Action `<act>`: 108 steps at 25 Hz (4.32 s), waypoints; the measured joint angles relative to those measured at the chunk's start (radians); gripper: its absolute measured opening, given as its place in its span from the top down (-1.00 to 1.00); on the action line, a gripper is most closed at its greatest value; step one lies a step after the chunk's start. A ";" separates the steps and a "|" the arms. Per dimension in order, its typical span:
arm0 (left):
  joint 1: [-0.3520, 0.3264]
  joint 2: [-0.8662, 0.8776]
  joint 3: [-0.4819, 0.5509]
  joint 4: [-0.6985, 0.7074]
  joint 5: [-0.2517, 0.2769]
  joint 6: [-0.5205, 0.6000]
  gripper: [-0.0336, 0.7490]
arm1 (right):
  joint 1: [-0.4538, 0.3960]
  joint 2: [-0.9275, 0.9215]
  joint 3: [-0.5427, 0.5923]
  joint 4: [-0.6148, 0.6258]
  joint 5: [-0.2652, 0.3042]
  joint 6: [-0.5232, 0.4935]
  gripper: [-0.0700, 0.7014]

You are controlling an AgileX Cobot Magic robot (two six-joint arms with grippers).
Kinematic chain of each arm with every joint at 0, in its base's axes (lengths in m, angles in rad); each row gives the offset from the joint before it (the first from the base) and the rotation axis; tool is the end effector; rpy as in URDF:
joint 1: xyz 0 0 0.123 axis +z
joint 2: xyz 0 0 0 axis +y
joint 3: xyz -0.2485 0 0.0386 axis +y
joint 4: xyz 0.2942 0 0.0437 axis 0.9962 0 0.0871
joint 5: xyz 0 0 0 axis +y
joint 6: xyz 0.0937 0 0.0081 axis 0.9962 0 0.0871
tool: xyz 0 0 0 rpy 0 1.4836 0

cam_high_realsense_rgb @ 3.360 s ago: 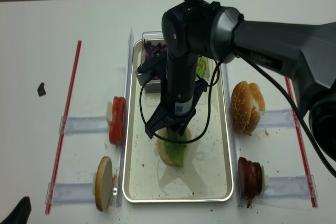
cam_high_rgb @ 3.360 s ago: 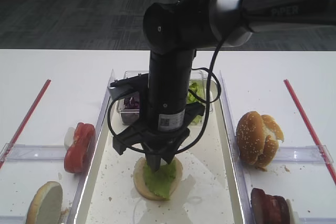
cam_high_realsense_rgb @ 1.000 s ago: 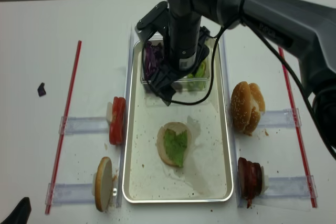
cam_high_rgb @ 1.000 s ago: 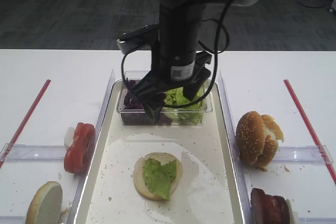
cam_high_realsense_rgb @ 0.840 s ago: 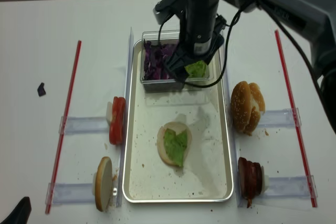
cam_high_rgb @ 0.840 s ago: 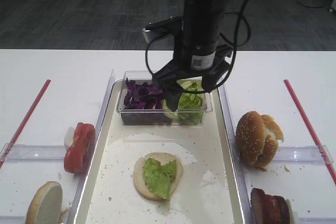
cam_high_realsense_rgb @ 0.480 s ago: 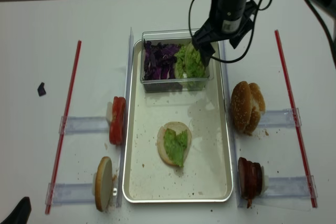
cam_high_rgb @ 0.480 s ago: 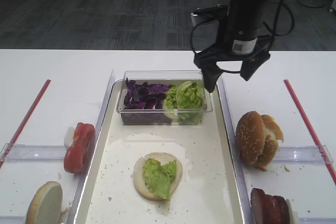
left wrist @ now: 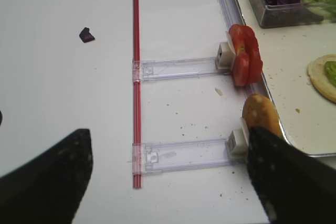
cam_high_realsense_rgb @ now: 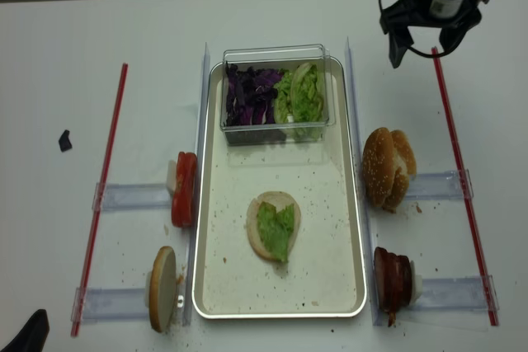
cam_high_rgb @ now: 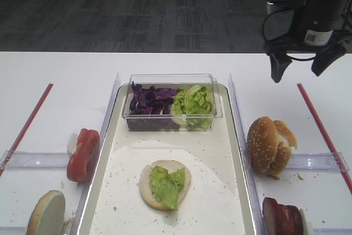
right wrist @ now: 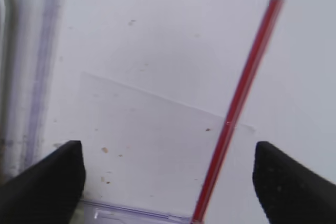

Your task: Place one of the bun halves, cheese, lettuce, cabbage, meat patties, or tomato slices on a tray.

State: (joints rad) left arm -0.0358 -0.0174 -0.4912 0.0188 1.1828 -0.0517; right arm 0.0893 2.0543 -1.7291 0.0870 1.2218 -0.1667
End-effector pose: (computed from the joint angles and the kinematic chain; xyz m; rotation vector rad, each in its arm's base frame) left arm 0.0648 -0.0007 0.2865 -0.0195 2.1577 -0.0277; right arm 0.4504 0.0480 0.1793 -0.3483 3.0051 0.1196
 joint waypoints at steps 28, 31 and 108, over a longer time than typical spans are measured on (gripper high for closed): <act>0.000 0.000 0.000 0.001 0.000 0.000 -0.50 | -0.192 -0.044 0.025 0.028 0.002 -0.002 -0.89; 0.000 0.000 0.000 0.001 0.000 0.000 -0.50 | -0.192 -0.105 0.055 0.033 0.002 -0.002 -0.89; 0.000 0.000 0.000 0.001 0.000 0.000 -0.50 | -0.154 -1.982 1.249 -0.008 -0.104 0.091 -0.85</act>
State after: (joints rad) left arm -0.0358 -0.0174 -0.4912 0.0193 1.1828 -0.0517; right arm -0.0652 0.0722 -0.4804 0.0787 1.1181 -0.0762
